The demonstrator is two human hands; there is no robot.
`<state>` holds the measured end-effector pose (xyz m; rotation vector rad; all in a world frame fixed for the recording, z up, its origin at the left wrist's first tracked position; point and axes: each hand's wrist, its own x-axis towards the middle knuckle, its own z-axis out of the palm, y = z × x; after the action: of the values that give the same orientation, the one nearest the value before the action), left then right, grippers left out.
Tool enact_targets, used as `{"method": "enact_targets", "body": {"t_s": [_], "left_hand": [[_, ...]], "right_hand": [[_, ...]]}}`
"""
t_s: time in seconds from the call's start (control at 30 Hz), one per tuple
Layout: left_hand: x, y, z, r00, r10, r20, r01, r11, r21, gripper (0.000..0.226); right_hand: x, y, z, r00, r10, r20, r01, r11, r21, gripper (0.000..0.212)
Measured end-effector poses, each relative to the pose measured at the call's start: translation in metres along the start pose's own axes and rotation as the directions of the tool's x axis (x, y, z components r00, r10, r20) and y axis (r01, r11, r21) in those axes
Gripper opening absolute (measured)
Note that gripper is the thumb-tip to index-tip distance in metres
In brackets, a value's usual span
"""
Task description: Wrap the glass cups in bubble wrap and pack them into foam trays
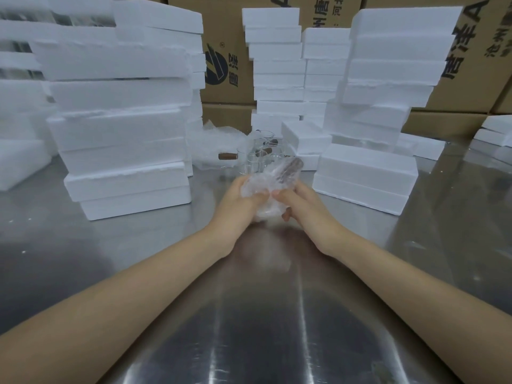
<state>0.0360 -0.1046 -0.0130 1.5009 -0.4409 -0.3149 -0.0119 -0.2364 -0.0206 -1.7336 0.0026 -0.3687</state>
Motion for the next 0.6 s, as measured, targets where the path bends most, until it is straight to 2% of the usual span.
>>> {"method": "enact_targets", "body": {"t_s": [0.13,0.2,0.27,0.37,0.47,0.53,0.6], "left_hand": [[0.001,-0.003,0.000,0.997,0.043,-0.057,-0.036,0.993,0.110,0.015],[0.000,-0.005,0.001,0.985,0.118,-0.128,-0.086,0.969,0.230,0.005],[-0.001,-0.007,0.002,0.967,0.204,-0.151,-0.134,0.917,0.376,0.008],[-0.005,-0.007,0.004,0.955,0.293,-0.044,-0.241,0.855,0.459,0.016],[-0.010,-0.005,0.005,0.895,0.438,0.084,-0.416,0.750,0.514,0.039],[-0.012,-0.003,0.004,0.850,0.506,0.149,-0.487,0.644,0.590,0.036],[-0.014,-0.001,0.003,0.806,0.553,0.210,-0.519,0.490,0.700,0.025]], "right_hand": [[-0.003,0.004,0.005,0.999,-0.039,0.024,0.043,0.977,-0.208,0.046],[-0.005,0.002,0.009,0.998,-0.061,0.017,0.064,0.969,-0.237,0.050],[-0.006,0.001,0.010,0.996,-0.092,0.008,0.091,0.959,-0.267,0.055],[-0.006,0.000,0.006,0.991,-0.127,-0.050,0.105,0.943,-0.316,0.033],[-0.007,0.000,0.003,0.978,-0.199,-0.062,0.153,0.889,-0.432,0.028],[-0.006,0.000,0.003,0.974,-0.218,-0.069,0.156,0.856,-0.493,0.024],[-0.005,-0.001,0.004,0.965,-0.248,-0.080,0.160,0.807,-0.568,0.022]]}}
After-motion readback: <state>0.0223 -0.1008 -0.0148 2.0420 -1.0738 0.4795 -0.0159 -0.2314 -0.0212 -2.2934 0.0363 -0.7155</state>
